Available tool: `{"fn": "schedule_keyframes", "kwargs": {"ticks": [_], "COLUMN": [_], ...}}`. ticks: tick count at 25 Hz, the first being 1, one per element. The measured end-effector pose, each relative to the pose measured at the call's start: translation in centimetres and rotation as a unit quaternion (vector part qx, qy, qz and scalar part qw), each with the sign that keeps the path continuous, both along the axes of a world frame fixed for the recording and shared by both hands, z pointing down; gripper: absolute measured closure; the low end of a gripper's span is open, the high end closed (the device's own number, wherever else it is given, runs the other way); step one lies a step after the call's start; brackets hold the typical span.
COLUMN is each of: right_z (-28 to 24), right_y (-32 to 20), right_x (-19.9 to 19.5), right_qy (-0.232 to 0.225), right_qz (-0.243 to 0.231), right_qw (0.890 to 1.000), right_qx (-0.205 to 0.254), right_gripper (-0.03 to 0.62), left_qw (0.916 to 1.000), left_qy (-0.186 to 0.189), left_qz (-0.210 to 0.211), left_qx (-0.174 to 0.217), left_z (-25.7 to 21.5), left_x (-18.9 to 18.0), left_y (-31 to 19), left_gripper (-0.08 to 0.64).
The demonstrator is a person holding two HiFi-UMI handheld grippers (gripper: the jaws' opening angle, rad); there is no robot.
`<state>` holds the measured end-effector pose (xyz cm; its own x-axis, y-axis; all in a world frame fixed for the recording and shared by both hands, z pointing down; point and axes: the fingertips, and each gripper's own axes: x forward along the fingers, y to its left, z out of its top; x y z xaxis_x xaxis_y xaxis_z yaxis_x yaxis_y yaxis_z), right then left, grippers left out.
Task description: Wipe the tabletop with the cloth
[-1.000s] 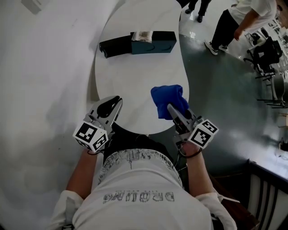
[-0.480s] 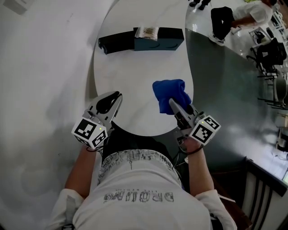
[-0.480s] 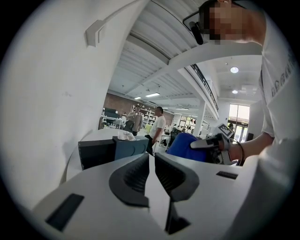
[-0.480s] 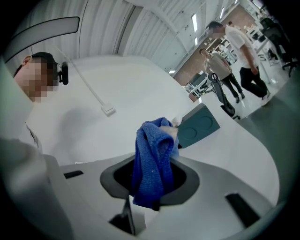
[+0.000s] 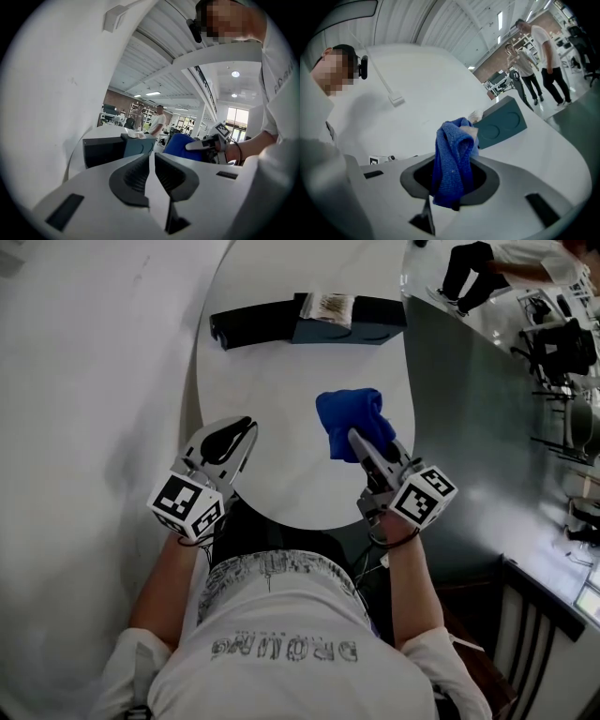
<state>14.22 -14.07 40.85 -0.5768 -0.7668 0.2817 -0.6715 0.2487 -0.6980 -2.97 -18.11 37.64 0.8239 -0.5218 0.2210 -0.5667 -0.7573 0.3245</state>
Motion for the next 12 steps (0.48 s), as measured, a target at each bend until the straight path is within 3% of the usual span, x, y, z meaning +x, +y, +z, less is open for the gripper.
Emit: {"fn": "schedule_keyframes", "kwargs": {"ticks": [12], "right_z": [3.8], "right_y": [-7.2], "right_x": [-4.9], "right_qy": [0.043], "right_qz": [-0.061], "right_qw": [0.997], "right_qx": [-0.008], "right_gripper": [0.483], "left_qw": [0.999], "left_qy": [0.0], "left_qz": [-0.04], "left_qx": [-0.023], "left_z": [2.7], "left_x": [-3.7], "left_y": [-4.3], "left_gripper": [0.506]}}
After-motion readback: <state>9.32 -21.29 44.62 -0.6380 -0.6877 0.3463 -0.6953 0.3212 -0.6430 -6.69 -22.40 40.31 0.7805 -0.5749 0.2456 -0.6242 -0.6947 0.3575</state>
